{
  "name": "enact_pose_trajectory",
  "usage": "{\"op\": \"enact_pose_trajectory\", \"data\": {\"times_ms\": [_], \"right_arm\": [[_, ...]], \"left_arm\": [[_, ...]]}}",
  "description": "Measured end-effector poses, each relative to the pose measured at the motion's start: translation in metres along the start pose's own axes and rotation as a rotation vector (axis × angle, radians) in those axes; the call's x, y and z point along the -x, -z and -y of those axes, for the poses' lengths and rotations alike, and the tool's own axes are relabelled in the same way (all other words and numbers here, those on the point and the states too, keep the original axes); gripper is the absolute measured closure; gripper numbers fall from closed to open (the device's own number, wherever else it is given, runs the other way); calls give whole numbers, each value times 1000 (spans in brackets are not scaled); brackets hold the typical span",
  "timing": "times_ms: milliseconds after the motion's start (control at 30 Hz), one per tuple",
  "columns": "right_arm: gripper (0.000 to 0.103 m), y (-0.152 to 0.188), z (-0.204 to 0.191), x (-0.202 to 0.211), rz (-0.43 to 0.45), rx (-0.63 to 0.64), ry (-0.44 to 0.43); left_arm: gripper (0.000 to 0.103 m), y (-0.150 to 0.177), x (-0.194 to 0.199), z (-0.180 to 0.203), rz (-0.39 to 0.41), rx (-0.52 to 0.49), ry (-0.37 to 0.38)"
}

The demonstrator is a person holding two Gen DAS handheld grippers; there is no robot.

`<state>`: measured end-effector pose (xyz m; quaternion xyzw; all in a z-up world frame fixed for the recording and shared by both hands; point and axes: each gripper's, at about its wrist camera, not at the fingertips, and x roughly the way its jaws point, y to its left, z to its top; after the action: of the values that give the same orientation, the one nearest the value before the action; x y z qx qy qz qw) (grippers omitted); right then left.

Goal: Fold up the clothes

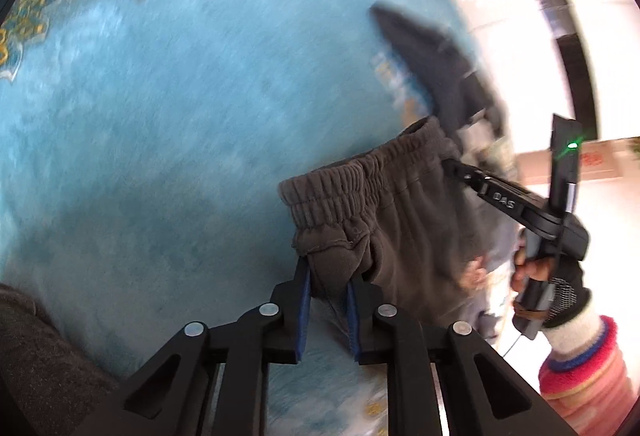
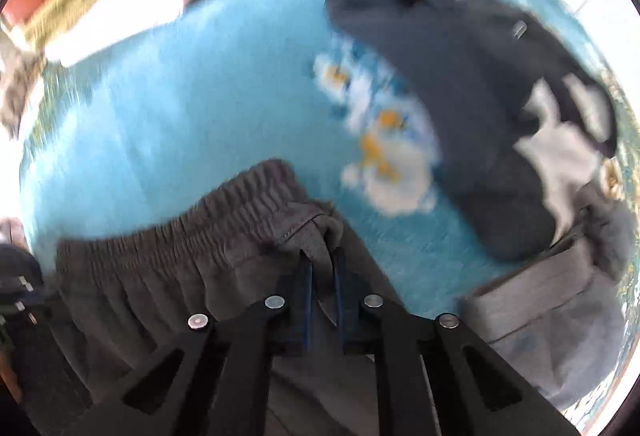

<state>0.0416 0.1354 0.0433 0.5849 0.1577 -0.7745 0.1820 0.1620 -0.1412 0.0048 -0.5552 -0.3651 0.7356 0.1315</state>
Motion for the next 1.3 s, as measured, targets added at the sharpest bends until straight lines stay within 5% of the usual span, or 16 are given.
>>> {"op": "enact_pose_trajectory", "data": {"times_ms": [100,167,233,533,633,700,733,833,1033,1300], "right_arm": [[95,-31,-4,38,119,-22,-10],[95,-53,-12,55,180,-20,-23],[95,-70,-28,43,164,-1,10],[91,-91,-46,-47,-28,-100,100],[82,-92,-41,-35,-2,-135,94],[62,-91,-38,-21,30,-149,87],[60,-88,-35,-9,56,-163,67],[52,-68,-30,20,90,-181,25],[49,-4,-16,62,86,-181,36],[45,154,67,144,121,-570,148]], "left_arm": [[87,-5,30,-1,147,-11,109],[87,-15,39,-14,189,17,62],[89,-24,37,-36,187,97,-2],[93,-33,20,-70,127,220,12],[84,-36,14,-81,107,261,17],[66,-38,11,-85,96,280,27],[51,-40,10,-85,90,286,38],[46,-48,7,-80,75,280,97],[46,-62,-9,-52,5,209,55],[46,-73,-43,-31,-133,192,-190]]}}
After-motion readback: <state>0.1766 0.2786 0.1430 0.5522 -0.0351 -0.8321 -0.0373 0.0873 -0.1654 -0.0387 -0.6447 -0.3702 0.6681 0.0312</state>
